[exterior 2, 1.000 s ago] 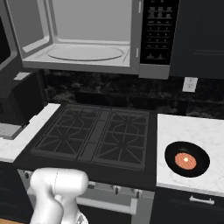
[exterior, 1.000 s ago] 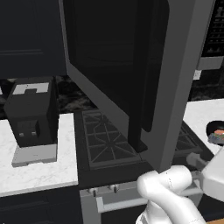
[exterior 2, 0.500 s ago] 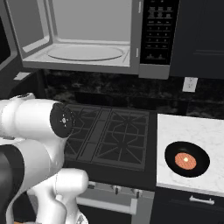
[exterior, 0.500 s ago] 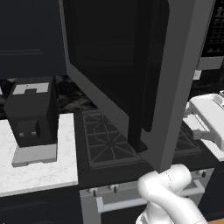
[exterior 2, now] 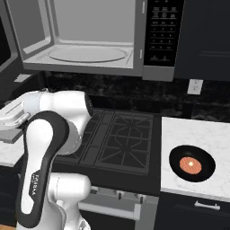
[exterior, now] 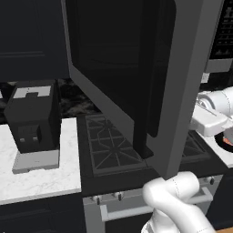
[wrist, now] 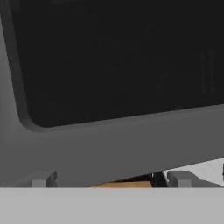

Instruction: Open the microwave, place the bowl with waffle inside the microwave, then close the microwave door and turn it on.

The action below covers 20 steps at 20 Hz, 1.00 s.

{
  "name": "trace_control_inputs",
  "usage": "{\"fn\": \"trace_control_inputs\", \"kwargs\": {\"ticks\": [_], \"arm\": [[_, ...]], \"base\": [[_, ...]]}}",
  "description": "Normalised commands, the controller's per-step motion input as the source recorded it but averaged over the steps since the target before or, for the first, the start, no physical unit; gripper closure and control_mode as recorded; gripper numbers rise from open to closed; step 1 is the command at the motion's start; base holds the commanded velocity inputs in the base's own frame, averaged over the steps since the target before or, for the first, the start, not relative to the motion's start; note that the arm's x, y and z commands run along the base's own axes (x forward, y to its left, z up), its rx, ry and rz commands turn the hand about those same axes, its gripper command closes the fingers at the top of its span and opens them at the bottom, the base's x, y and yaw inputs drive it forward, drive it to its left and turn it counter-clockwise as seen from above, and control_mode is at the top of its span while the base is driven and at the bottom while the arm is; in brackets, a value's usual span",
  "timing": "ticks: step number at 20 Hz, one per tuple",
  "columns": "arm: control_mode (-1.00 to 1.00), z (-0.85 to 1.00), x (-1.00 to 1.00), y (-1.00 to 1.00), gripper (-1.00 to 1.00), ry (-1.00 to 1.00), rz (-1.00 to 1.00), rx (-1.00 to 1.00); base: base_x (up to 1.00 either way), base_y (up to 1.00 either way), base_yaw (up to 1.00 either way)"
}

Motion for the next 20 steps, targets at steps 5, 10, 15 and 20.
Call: {"fn": "trace_control_inputs", "kwargs": {"ticks": [5, 10, 15, 20], "arm": [[-1.00, -0.07, 0.01, 0.38, -1.00, 0.06, -0.19, 0.00], [-1.00, 0.00, 0.00, 0.51, -1.00, 0.05, -0.06, 0.00], [-1.00, 0.00, 0.04, 0.44, -1.00, 0.07, 0.00, 0.00], [-1.00, 0.00, 0.08, 0.31, -1.00, 0.10, 0.00, 0.00]], "base": [[0.00, 0.00, 0.00], [0.00, 0.00, 0.00], [0.00, 0.00, 0.00], [0.00, 0.00, 0.00]]}}
